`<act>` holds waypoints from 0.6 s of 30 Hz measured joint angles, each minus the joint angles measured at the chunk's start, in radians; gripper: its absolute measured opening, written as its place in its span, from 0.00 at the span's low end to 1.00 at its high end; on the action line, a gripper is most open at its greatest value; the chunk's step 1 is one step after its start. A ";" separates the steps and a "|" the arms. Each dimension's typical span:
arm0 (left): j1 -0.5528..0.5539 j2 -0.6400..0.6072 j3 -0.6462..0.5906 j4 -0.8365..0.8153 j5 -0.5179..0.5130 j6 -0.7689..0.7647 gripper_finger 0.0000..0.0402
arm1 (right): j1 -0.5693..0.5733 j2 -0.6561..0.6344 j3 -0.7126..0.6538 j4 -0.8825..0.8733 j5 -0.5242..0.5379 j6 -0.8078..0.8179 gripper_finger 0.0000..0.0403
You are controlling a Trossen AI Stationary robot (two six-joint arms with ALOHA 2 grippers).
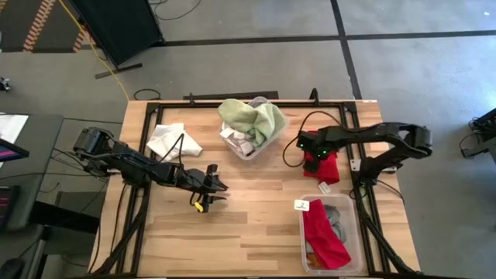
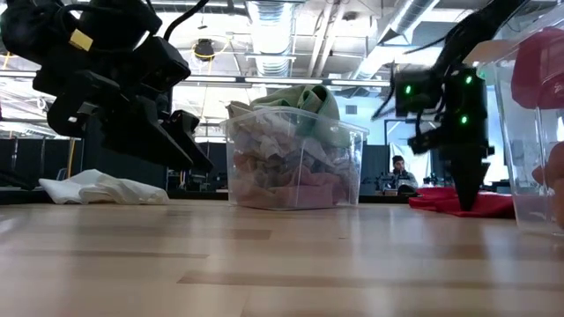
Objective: Sort towels by color in basket
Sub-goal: Put the red towel into the bottom transparent bin
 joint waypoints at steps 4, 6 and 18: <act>0.000 0.000 0.000 -0.006 0.000 -0.006 0.46 | 0.003 0.104 0.007 0.021 -0.026 -0.008 0.90; 0.000 0.000 0.000 -0.006 0.000 -0.012 0.46 | 0.014 0.137 0.015 0.023 -0.037 -0.013 0.85; 0.000 0.000 0.000 -0.013 0.000 -0.022 0.46 | 0.100 0.060 0.071 -0.023 -0.108 -0.003 0.23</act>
